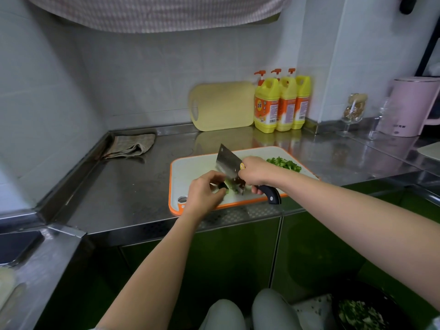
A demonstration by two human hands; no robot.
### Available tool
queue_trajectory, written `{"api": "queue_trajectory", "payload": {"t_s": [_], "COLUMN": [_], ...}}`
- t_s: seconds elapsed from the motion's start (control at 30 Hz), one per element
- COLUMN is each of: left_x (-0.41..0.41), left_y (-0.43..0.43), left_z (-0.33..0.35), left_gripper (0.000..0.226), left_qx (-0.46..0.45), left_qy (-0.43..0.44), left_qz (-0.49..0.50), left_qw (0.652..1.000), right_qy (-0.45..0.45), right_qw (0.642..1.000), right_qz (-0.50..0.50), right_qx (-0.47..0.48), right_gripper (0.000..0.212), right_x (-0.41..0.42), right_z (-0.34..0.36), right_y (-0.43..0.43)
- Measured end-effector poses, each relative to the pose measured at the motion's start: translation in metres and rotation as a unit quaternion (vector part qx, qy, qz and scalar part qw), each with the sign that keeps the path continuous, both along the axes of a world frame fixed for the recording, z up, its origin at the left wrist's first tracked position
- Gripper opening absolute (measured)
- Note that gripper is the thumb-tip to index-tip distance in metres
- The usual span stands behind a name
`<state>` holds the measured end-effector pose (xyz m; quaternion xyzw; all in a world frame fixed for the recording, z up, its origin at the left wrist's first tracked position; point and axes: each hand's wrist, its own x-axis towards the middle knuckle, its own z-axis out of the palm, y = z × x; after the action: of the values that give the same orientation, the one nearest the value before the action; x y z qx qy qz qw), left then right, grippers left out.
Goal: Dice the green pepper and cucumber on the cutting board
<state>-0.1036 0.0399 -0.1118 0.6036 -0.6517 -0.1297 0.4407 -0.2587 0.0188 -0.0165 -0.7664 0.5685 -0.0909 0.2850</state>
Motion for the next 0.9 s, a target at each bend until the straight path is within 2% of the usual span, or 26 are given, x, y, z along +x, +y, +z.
{"api": "queue_trajectory", "payload": {"t_s": [0.13, 0.3, 0.37, 0.5, 0.6, 0.7, 0.9], "left_x": [0.0, -0.004, -0.007, -0.004, -0.003, -0.005, -0.005], "left_y": [-0.003, -0.003, -0.003, -0.004, 0.0, 0.003, 0.001], "left_z": [0.0, -0.003, -0.004, -0.004, -0.005, -0.004, -0.004], "left_gripper": [0.032, 0.046, 0.05, 0.047, 0.041, 0.038, 0.031], "left_qx": [-0.001, 0.033, 0.041, 0.038, -0.006, -0.029, -0.004], "left_qy": [-0.042, -0.171, -0.203, -0.183, -0.135, -0.102, -0.161], "left_qz": [0.013, 0.149, 0.171, 0.145, 0.146, 0.143, 0.119], "left_qw": [0.999, 0.974, 0.963, 0.972, 0.98, 0.984, 0.98], "right_qy": [0.025, 0.066, 0.077, 0.045, 0.001, 0.02, 0.069], "right_qw": [0.999, 0.997, 0.996, 0.998, 0.999, 0.999, 0.996], "right_qz": [0.01, 0.026, 0.031, 0.032, 0.033, 0.04, 0.036], "right_qx": [-0.019, -0.023, -0.018, 0.002, 0.027, 0.021, -0.038], "right_gripper": [0.022, 0.02, 0.025, 0.021, 0.018, 0.022, 0.018], "right_x": [-0.003, 0.002, 0.004, 0.004, 0.002, 0.0, -0.008], "right_z": [0.002, -0.001, -0.002, -0.006, -0.009, -0.007, 0.008], "right_y": [0.001, 0.007, 0.008, 0.008, 0.006, 0.004, 0.004]}}
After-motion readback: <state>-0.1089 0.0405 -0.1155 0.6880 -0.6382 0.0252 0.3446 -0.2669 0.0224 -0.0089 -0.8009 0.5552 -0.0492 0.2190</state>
